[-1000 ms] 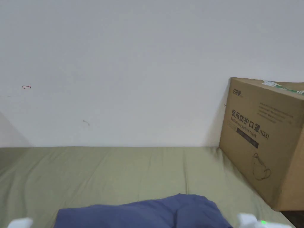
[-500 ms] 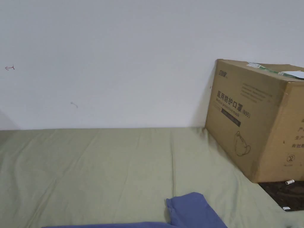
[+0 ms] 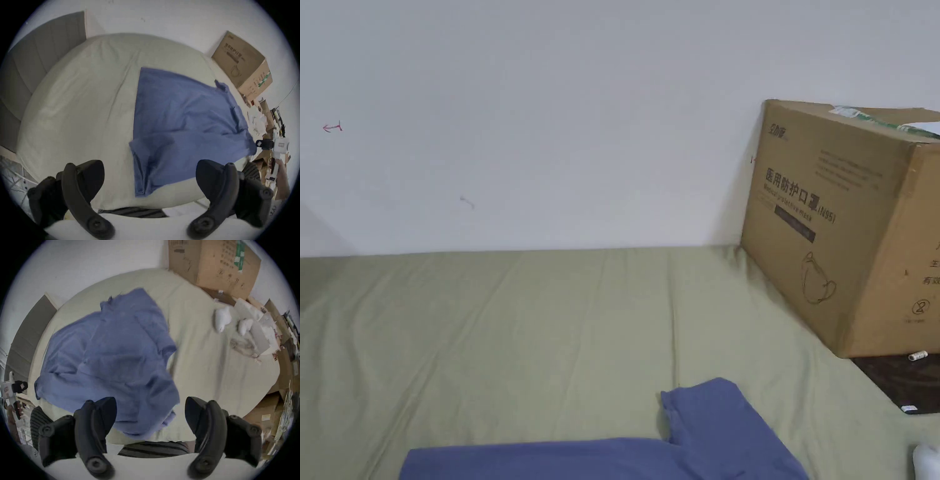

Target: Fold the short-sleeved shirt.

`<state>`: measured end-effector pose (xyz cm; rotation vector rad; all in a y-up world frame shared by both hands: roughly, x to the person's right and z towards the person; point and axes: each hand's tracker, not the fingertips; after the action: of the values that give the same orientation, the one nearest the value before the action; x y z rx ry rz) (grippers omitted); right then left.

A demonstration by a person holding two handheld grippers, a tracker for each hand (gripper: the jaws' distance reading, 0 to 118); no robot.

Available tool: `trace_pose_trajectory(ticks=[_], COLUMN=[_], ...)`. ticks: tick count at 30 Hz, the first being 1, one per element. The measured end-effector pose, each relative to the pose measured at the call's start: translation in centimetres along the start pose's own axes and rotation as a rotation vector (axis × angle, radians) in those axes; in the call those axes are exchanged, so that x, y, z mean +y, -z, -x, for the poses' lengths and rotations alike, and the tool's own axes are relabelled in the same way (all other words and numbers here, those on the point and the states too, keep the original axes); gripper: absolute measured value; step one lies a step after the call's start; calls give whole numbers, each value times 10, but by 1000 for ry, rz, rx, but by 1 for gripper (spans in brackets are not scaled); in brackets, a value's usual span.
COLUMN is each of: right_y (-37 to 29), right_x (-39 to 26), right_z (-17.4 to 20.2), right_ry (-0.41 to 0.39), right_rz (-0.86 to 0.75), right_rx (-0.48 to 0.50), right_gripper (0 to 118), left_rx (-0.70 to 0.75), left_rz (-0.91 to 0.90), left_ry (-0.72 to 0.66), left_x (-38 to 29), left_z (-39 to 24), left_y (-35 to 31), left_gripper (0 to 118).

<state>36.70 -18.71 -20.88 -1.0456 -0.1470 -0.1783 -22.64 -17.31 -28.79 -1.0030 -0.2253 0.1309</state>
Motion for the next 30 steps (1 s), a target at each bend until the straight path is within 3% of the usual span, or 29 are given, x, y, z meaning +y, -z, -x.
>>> trace_pose_trajectory(ticks=[3, 5, 7, 8, 9, 13, 21, 22, 23, 24, 25, 30], right_y=[-21, -32, -40, -40, -39, -27, -14, -12, -9, -5, 0, 31], right_x=[12, 19, 30, 35, 39, 69, 112, 112, 113, 113, 113, 125], right_z=[7, 16, 23, 29, 34, 46, 61, 61, 61, 60, 60, 39], right_ry=[17, 26, 23, 21, 17, 49, 41, 42, 46, 51, 58, 71], right_rz=[-111, -197, -299, -353, -382, -371, -318, -311, -295, -274, -255, -202], right_rx=[64, 130, 202, 216, 210, 266, 286, 285, 282, 277, 272, 237], right_gripper=[90, 77, 19, 0, 0, 0, 0, 0, 0, 0, 0, 0], left_rx=[-51, -80, -105, -108, -94, -145, 1, 6, 14, 33, 39, 98], left_rz=[-153, -242, -304, -321, -321, -265, 19, 24, 24, 51, 78, 166], left_ry=[-36, -50, -28, -6, 9, 32, 108, 92, 77, 52, 45, 97], left_x=[15, 26, 40, 48, 56, 103, 214, 222, 228, 233, 236, 227], left_z=[-14, -23, -36, -42, -48, -55, -10, 2, 9, 16, 21, 23], left_y=[-18, -28, -32, -32, -26, 6, 154, 167, 181, 195, 207, 243], left_gripper=[114, 101, 40, 8, 0, 0, 2, 16, 45, 95, 111, 107])
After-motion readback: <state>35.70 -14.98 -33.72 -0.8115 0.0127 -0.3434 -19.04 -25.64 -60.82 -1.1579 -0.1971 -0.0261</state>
